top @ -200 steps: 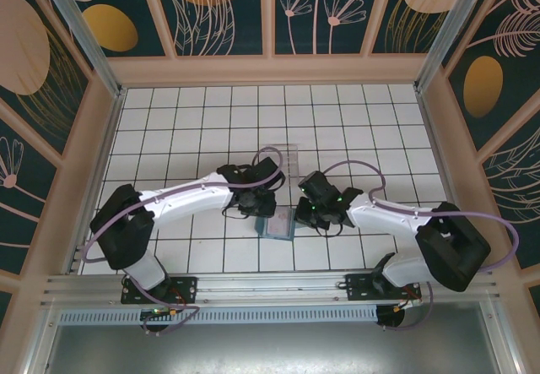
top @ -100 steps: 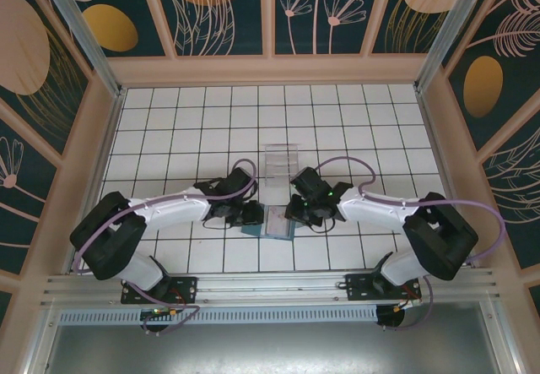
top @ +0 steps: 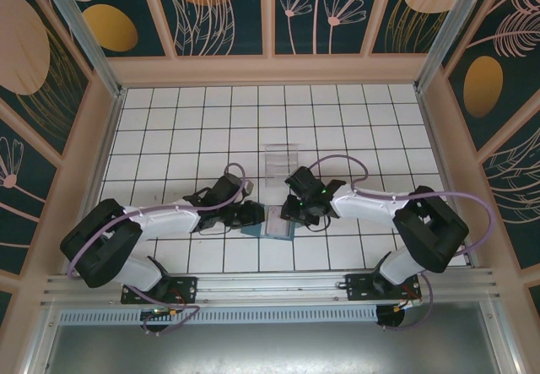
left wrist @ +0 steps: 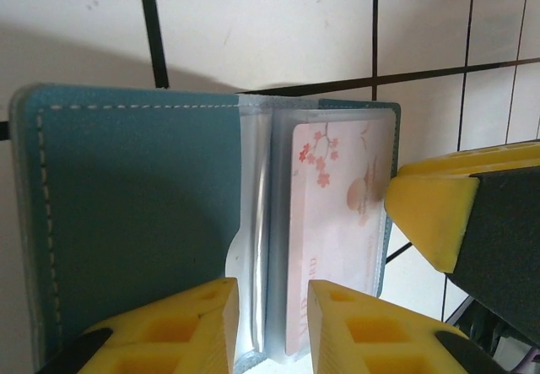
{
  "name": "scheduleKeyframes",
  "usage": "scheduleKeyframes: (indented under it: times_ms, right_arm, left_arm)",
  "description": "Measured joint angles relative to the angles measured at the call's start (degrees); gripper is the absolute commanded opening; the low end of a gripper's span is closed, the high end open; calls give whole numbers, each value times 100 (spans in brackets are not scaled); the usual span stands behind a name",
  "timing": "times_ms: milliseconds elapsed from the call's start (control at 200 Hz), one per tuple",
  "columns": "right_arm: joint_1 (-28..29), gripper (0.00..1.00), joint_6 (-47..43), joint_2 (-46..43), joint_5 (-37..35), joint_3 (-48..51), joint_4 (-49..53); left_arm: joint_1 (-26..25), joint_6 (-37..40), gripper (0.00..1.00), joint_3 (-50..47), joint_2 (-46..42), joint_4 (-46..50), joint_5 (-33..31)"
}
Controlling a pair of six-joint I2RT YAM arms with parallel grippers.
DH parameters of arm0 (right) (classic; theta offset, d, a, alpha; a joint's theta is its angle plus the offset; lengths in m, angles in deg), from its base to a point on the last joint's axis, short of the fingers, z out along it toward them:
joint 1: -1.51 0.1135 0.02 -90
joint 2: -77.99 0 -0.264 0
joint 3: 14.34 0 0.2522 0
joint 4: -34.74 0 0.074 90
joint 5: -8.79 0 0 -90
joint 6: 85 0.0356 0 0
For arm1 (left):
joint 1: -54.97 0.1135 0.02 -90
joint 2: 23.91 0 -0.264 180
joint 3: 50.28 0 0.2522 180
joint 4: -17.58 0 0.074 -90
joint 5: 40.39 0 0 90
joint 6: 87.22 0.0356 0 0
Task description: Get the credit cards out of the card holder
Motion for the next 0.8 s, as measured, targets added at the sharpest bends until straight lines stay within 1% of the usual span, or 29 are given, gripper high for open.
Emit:
scheduleKeyframes:
  times_ms: [130,215,330,611,801]
  right_arm:
    - [0,29,-22,66,0,-2,0]
    - [0,25,-44,74,-2,-2,0]
    - [0,22,-46,74,-20,-7,0]
    - [0,19,-168,181,-37,-107,2]
    - [0,19,-201,234,-42,-164,2]
  left_arm:
    - [0,-92,29,-118,0,-225,7]
    - [0,-153,29,-201,0,-361,7]
    - [9,-197,29,-321,0,-535,9]
    - [9,-203,31,-350,83,-778,160]
    - [9,46,31,-118,409,-577,251]
